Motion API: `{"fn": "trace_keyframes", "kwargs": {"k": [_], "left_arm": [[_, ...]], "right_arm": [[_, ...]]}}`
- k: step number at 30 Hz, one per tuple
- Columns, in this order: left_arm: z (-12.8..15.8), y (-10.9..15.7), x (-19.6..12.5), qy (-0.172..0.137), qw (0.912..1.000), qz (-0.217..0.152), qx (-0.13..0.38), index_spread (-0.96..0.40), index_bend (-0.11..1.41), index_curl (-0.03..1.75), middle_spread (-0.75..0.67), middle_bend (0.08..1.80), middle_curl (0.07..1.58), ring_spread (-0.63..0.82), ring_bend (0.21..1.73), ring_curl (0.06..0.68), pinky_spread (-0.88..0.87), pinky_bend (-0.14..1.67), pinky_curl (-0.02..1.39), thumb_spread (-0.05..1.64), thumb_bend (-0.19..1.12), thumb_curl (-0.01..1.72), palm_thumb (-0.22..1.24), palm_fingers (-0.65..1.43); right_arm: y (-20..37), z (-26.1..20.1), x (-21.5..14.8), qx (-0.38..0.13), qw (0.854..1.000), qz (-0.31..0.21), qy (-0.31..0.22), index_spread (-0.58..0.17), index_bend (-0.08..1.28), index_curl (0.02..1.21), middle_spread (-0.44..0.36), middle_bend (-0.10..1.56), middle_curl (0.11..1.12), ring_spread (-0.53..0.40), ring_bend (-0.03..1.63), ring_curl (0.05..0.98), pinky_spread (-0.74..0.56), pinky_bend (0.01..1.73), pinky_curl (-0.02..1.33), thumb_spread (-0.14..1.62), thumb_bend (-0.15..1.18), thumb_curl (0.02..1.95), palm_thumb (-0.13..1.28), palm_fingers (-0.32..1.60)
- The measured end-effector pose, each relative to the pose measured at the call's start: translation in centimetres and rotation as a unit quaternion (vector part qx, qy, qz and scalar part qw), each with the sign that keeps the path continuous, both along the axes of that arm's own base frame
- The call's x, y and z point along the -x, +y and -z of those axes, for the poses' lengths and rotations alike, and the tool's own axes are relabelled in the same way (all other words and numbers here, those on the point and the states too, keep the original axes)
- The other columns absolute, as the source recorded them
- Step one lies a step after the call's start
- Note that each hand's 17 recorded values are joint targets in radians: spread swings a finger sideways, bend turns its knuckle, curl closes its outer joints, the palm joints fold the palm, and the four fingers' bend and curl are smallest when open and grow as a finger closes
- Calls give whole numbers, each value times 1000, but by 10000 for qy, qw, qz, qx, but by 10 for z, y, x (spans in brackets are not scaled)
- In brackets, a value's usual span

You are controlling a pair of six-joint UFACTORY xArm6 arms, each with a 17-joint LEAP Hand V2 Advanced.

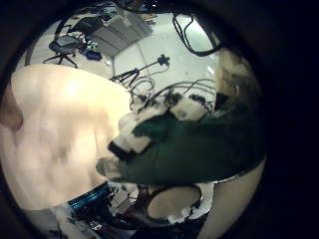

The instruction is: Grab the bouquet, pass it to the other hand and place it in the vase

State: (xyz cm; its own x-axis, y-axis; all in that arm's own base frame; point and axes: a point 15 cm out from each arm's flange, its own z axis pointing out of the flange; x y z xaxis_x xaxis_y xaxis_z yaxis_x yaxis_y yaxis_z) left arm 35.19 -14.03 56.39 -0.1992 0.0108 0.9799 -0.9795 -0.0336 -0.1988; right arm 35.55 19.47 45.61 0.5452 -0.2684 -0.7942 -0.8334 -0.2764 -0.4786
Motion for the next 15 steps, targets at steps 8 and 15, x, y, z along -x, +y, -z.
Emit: {"fn": "trace_keyframes", "kwargs": {"k": [8,15], "left_arm": [[-20,21,0,-564,9969,-527,-143,-514,731,556,-523,1011,1029,-416,1419,535,-595,1136,600,448,-12,629,1089,1089],[-58,50,1,-1061,9884,-1007,-404,-630,727,787,-538,1075,1040,-405,1442,557,-583,1138,627,256,-19,747,1116,1049]], "right_arm": [[-4,30,0,-29,9988,272,402,-319,520,899,-192,1021,679,-249,1286,551,-447,1110,832,750,-38,694,876,688],[-12,36,-4,-71,9979,402,512,-316,319,665,-107,615,491,-90,928,393,-101,765,666,901,-36,581,810,-10]]}}
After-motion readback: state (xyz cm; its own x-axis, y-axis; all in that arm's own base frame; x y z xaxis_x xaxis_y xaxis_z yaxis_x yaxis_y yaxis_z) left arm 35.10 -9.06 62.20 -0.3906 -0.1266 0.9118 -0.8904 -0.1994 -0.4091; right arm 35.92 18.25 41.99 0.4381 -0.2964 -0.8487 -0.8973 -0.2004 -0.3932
